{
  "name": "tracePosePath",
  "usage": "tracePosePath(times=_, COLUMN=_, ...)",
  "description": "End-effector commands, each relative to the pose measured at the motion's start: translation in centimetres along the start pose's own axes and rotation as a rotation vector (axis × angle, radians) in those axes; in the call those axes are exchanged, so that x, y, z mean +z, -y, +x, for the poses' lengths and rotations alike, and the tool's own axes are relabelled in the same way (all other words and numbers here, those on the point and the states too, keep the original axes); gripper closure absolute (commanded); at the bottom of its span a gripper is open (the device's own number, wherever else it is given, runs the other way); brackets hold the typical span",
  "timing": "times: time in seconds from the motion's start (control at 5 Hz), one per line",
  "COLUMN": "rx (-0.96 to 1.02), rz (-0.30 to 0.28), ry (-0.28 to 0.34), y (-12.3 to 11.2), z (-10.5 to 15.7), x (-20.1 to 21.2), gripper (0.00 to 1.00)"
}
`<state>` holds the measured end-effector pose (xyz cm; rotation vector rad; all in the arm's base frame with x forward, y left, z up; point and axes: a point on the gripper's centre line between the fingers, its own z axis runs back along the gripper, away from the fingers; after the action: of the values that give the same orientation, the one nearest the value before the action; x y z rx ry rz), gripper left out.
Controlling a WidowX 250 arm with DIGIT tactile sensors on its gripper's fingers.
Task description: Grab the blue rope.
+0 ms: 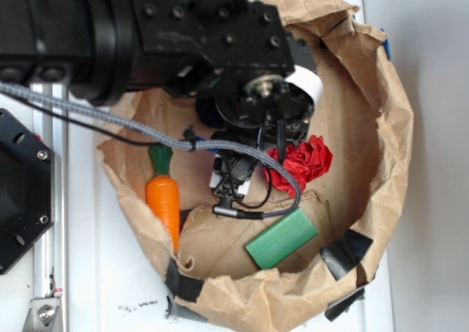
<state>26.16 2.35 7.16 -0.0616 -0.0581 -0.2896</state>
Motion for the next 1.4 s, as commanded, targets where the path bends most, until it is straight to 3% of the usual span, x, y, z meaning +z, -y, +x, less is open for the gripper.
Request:
tracePosePath(times=0.0, rx=0.007, rz=0.019, ry=0.047, y=-0.2, z=1.0, x=1.1, gripper=0.00)
tracePosePath(times=0.2, rx=0.007, rz=0.019, ry=0.047, y=-0.2, z=1.0, x=1.1, gripper=0.00)
tracePosePath(times=0.4, rx=0.072, rz=-0.021, ry=0.083, y=1.0, z=0.1, x=1.3, gripper=0.00)
tracePosePath(times=0.8, rx=0.145, rz=0.072, ry=0.095, y=1.0, z=-1.1, x=1.0, gripper=0.00)
tracePosePath(times=1.2, rx=0.180, rz=0.089, ry=0.092, y=-0.6, z=-1.6, x=0.5, gripper=0.00)
